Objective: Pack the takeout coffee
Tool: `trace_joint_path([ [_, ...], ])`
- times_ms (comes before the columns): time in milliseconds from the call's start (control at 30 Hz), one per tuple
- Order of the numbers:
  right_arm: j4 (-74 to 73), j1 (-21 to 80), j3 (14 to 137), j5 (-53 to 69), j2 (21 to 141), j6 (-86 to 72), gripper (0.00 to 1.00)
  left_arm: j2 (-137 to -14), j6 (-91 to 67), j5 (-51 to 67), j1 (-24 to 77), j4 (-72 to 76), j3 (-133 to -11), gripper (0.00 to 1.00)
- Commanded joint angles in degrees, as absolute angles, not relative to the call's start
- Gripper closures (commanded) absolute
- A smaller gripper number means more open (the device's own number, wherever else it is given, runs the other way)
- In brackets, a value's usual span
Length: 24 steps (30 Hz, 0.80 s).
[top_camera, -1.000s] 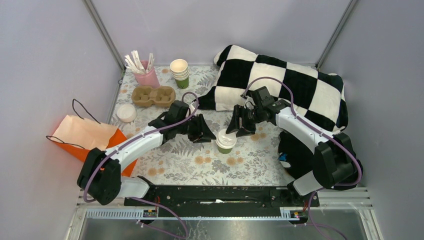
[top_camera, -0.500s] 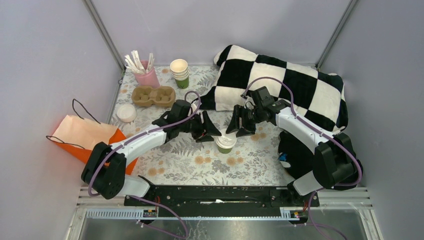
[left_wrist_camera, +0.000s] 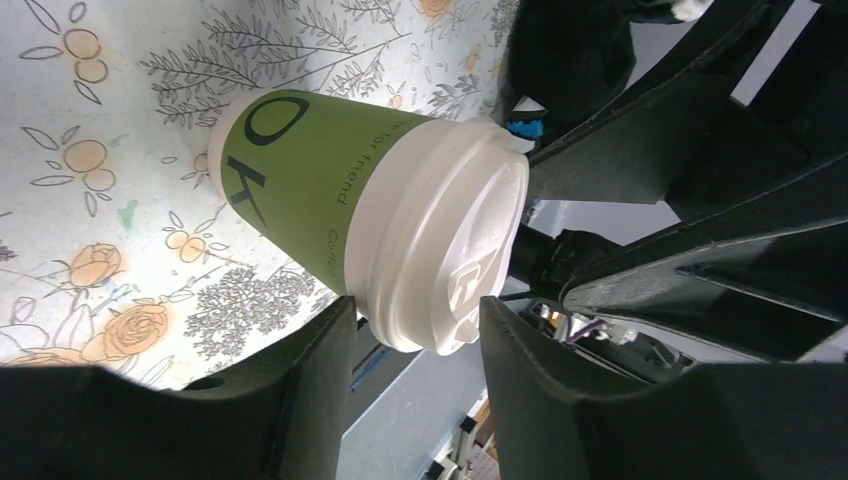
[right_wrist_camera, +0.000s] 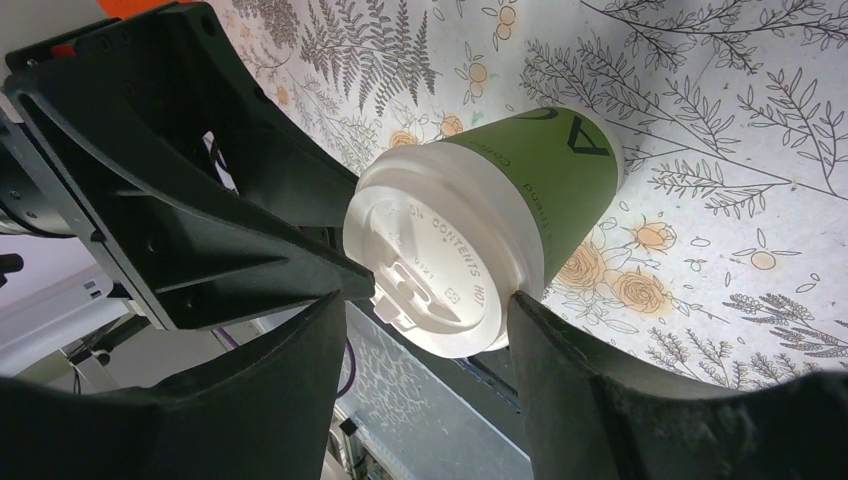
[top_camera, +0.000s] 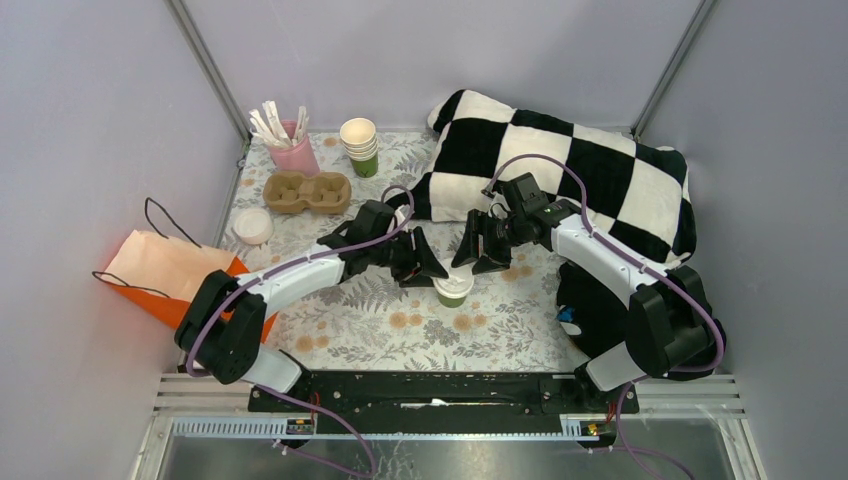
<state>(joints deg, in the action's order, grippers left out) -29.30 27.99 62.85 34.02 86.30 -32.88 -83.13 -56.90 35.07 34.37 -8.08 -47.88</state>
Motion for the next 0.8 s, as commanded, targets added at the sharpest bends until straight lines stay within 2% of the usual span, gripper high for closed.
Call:
trace_joint_path([
  [0, -28.04, 28.64, 64.42, 35.14, 85.08, -33.49, 0.34, -83.50, -54.19, 32.22, 35.28, -9.96, -52.43, 0.52],
  [200, -27.78, 28.53, 63.43, 34.46, 84.58, -33.86, 0.33, -84.08, -52.15, 29.63, 35.60, -13.53, -53.92, 0.58],
  [433, -28.46, 27.37, 61.73, 31.62, 83.60, -34.57, 0.28, -85.77, -51.77, 28.30, 35.57, -14.97, -53.86, 0.63],
  [767, -27.44, 24.65, 59.39, 34.59, 82.63, -33.87, 0.28, -87.78, -50.22, 28.26, 35.57, -16.78, -55.21, 0.64],
])
